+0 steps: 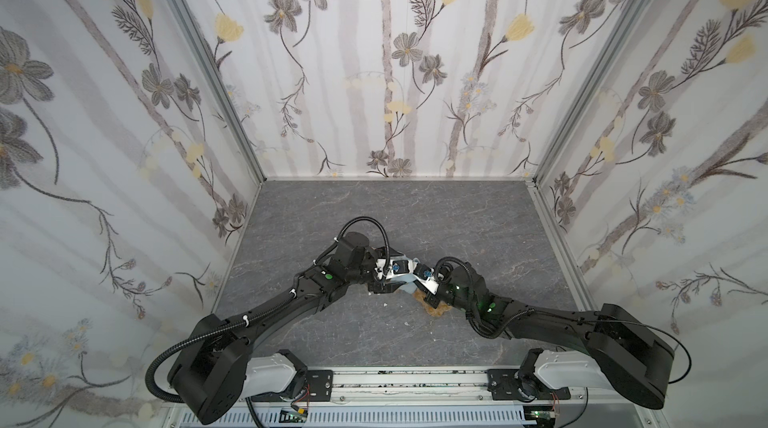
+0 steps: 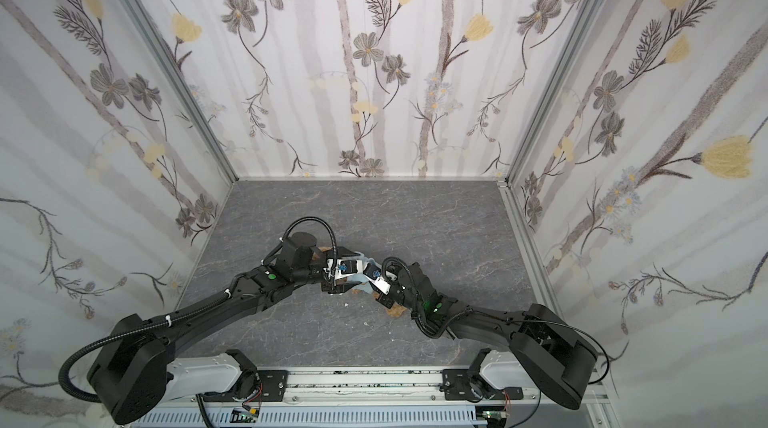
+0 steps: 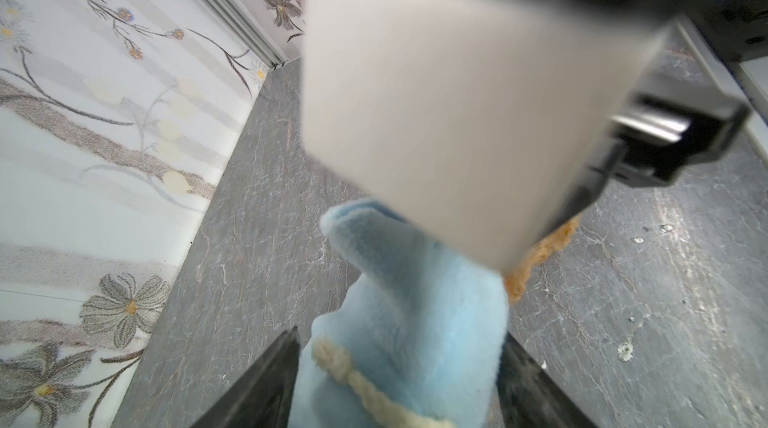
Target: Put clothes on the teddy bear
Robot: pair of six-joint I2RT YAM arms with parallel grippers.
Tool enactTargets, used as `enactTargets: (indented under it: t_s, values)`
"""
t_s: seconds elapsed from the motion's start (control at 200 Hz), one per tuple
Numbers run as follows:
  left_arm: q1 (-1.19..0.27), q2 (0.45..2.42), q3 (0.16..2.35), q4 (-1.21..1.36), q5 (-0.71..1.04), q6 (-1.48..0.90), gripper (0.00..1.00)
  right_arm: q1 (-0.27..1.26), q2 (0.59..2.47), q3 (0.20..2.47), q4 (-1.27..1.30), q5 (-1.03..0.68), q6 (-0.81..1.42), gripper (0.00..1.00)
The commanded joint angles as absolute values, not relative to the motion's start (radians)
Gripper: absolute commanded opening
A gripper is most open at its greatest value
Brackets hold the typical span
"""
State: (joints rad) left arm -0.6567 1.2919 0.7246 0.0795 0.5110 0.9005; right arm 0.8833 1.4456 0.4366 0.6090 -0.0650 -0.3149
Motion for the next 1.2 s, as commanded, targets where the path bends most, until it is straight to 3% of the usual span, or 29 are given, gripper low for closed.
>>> enactTargets:
  t_s: [0.0, 0.175, 0.28, 0.39, 0.595, 0.809, 0.989, 1.074, 1.194]
  values:
    - [-0.66, 1.33, 0.738, 0.117, 0.516, 0.932, 0.73, 0.881, 1.432, 0.427, 0.735, -0.12, -0.284, 0.21]
    - [-0.66, 1.342, 0.699, 0.232, 0.478, 0.835, 0.52, 0.873, 1.429, 0.402, 0.775, -0.127, -0.265, 0.25]
    - [-0.66, 1.325, 0.662, 0.289, 0.448, 0.81, 0.39, 0.873, 1.414, 0.386, 0.765, -0.103, -0.251, 0.39]
    - [-0.661, 1.318, 0.629, 0.375, 0.374, 0.776, 0.17, 0.871, 1.379, 0.354, 0.762, -0.071, -0.22, 0.51]
    - [-0.675, 1.306, 0.605, 0.43, 0.372, 0.704, 0.02, 0.863, 1.341, 0.312, 0.752, 0.007, -0.136, 0.58]
    - [-0.696, 1.216, 0.512, 0.514, 0.399, 0.642, 0.0, 0.827, 1.326, 0.304, 0.728, 0.033, -0.079, 0.67]
    - [-0.718, 1.18, 0.478, 0.562, 0.342, 0.602, 0.0, 0.766, 1.332, 0.313, 0.718, -0.155, -0.036, 0.8]
    - [-0.747, 1.187, 0.479, 0.566, 0.253, 0.604, 0.0, 0.766, 1.309, 0.319, 0.709, -0.227, -0.008, 0.99]
    - [-0.769, 1.198, 0.479, 0.572, 0.213, 0.601, 0.0, 0.769, 1.268, 0.34, 0.654, -0.23, 0.001, 1.0]
